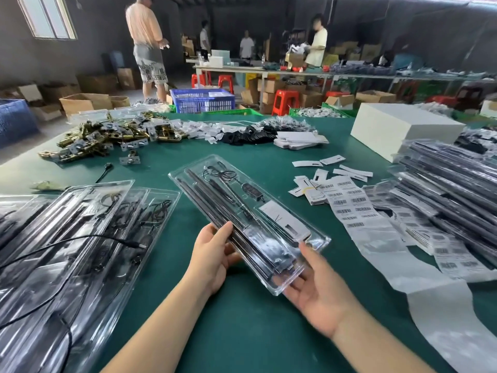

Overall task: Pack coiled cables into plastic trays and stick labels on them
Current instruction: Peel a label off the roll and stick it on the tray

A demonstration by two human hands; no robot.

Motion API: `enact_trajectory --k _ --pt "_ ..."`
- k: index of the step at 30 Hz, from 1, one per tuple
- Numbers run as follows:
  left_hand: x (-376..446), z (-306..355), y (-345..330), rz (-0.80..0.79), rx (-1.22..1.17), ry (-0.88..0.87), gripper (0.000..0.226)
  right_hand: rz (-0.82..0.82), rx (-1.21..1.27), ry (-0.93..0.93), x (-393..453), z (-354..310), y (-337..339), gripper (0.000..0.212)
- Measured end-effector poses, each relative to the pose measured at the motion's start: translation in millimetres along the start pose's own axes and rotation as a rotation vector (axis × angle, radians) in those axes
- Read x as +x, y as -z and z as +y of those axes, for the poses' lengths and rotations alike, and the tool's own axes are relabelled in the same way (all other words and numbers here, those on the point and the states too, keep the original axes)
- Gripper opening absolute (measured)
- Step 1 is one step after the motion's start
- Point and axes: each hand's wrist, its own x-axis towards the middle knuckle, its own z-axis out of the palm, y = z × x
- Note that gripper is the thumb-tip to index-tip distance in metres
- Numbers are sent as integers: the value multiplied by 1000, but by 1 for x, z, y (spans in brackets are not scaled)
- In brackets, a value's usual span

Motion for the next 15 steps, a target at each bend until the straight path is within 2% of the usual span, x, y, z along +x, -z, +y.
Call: enact_trajectory --k 3,7,9,12,15 --pt "-3 1 1 -25 -11 5 21 95 -7 69 2 12 -12 29" --pt "-2 7 6 -75 -93 85 12 113 -90 143 -2 -4 -12 25" --pt "1 13 11 -115 -175 110 29 136 -219 155 -11 -23 -3 23" --pt "10 26 30 -66 -369 28 58 138 -380 141 -25 -55 22 32" --pt "14 34 42 -50 -461 26 60 94 -500 135 -37 -86 52 36"
